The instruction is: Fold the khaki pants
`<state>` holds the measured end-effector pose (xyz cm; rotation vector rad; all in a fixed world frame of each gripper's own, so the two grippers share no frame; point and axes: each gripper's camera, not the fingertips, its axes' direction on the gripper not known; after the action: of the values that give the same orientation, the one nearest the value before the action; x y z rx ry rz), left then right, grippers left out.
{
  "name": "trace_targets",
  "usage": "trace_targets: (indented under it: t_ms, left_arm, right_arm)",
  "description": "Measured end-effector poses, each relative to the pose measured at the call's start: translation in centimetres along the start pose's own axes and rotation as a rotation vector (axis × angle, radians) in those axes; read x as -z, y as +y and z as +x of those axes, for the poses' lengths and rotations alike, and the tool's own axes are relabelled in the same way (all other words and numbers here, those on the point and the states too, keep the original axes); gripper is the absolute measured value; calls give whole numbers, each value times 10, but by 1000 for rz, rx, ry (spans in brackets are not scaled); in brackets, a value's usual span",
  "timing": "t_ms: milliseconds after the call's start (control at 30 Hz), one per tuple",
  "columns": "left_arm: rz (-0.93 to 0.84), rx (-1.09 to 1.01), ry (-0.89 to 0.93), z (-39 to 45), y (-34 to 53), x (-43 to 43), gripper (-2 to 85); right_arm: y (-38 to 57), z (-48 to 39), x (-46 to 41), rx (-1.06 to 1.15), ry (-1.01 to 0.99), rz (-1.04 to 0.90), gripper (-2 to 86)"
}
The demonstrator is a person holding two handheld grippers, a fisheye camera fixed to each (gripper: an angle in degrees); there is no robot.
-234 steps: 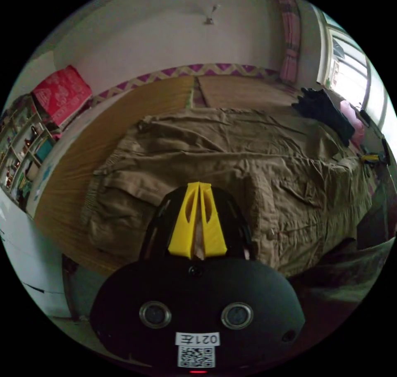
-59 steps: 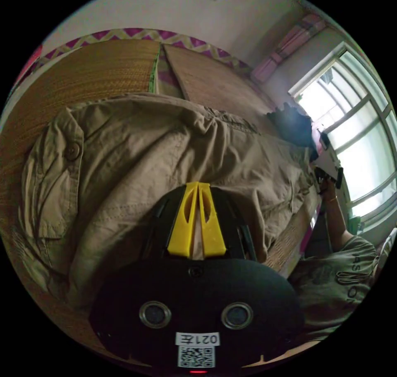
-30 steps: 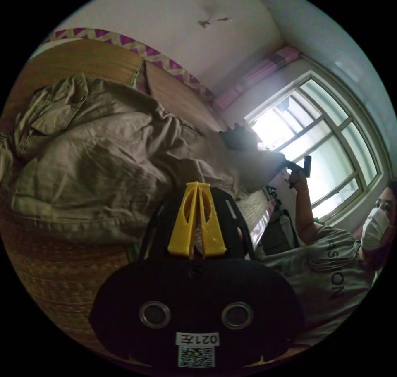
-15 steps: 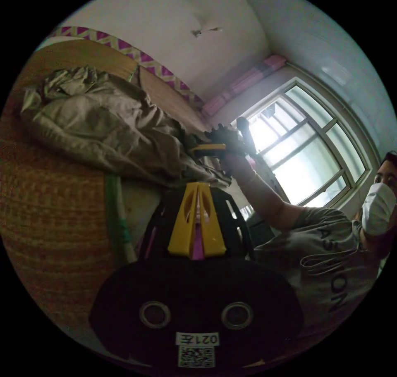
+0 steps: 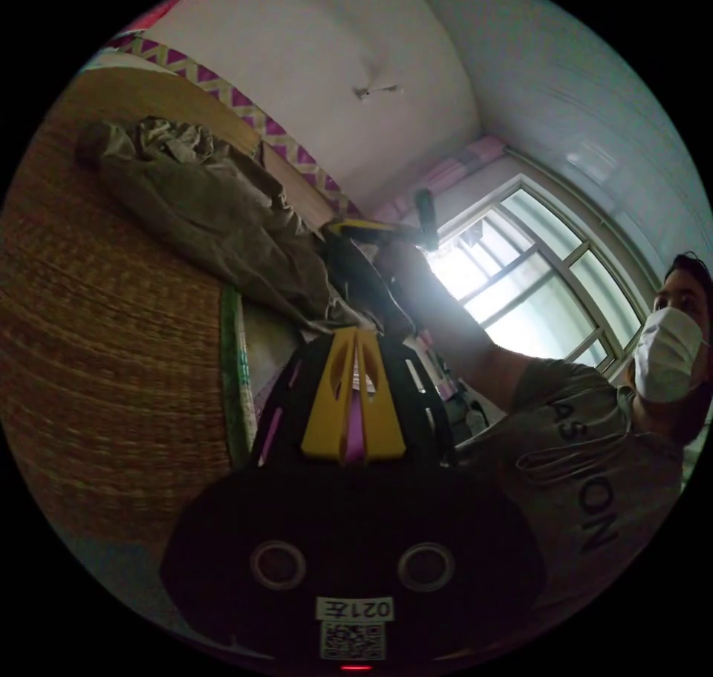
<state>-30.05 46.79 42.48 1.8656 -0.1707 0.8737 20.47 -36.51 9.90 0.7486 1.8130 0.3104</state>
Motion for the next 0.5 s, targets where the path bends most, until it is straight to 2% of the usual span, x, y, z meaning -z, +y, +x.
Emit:
trace_targets:
  t_ms: [67, 100, 133, 200, 267, 333, 433, 500]
  left_arm:
    - [-2, 3, -11, 1, 4, 8, -10]
    - [-8, 4, -32, 2, 7, 13, -10]
    - [-11, 4, -44, 2, 9, 16, -10]
    - [-23, 17, -78, 1, 16, 29, -10]
    - [-22, 36, -71, -4, 21, 39, -10]
    - [-13, 54, -58, -8, 24, 46, -10]
    - [5, 74, -38, -14, 25, 54, -10]
    - [17, 85, -5, -17, 24, 55, -9]
  right_arm:
    - [-30, 3, -31, 70, 66, -86, 96]
    - [-46, 2, -44, 120, 12, -141, 94]
    - [-53, 2, -48, 143, -55, -171, 93]
    - [-69, -15, -63, 309, -407, -380, 82]
    - [-64, -38, -61, 459, -477, -480, 51]
    - [-55, -58, -52, 563, -464, -512, 48]
    - [-33, -83, -45, 683, -547, -587, 57]
    - [-29, -88, -45, 661, -439, -548, 65]
